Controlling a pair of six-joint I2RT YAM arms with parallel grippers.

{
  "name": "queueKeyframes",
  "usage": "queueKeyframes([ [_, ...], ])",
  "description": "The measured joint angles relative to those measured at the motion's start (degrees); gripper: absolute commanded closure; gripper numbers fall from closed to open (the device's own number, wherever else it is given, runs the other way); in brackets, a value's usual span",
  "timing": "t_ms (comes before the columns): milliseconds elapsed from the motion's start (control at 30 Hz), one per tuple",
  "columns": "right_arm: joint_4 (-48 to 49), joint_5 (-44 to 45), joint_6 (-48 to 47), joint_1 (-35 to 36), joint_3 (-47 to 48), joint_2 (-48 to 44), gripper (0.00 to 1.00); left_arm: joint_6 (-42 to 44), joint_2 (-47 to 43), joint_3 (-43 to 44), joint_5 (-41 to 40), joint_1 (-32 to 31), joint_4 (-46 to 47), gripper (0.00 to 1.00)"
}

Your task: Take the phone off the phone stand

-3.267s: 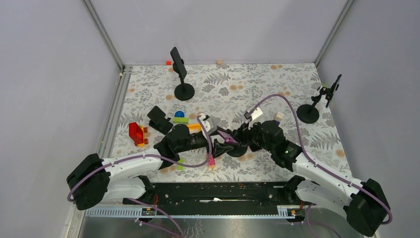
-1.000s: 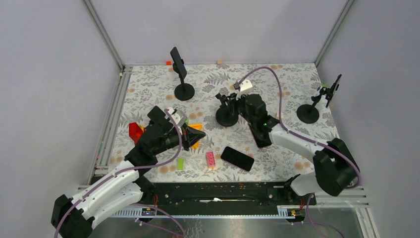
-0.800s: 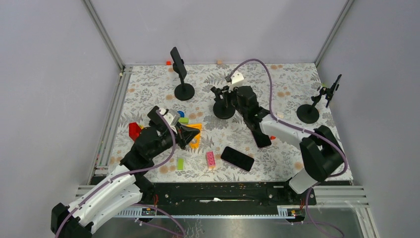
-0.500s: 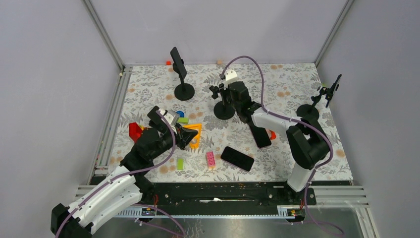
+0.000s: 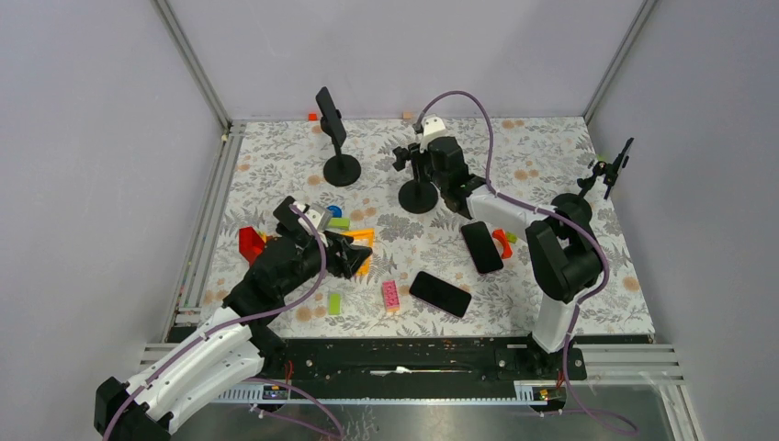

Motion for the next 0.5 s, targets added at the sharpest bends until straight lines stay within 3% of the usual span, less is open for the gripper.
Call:
queueKeyframes([
  [100, -0.35, -0.61, -0.13, -0.42, -0.04, -0.11, 0.33, -0.33, 0.04, 0.0, -0.52, 0.0, -0.22, 0.25],
  [267, -0.87, -2.14, -0.61, -0.61, -3.58, -3.63, 0.26, -0.52, 1.73, 0.0, -1.16, 0.0, -0.24, 0.18],
  [500, -3.98, -3.8, 0.63, -0.72, -11.8, -18.21, 0.17, -1.42, 5.97, 0.83, -2.75, 0.0, -1.09, 0.11],
])
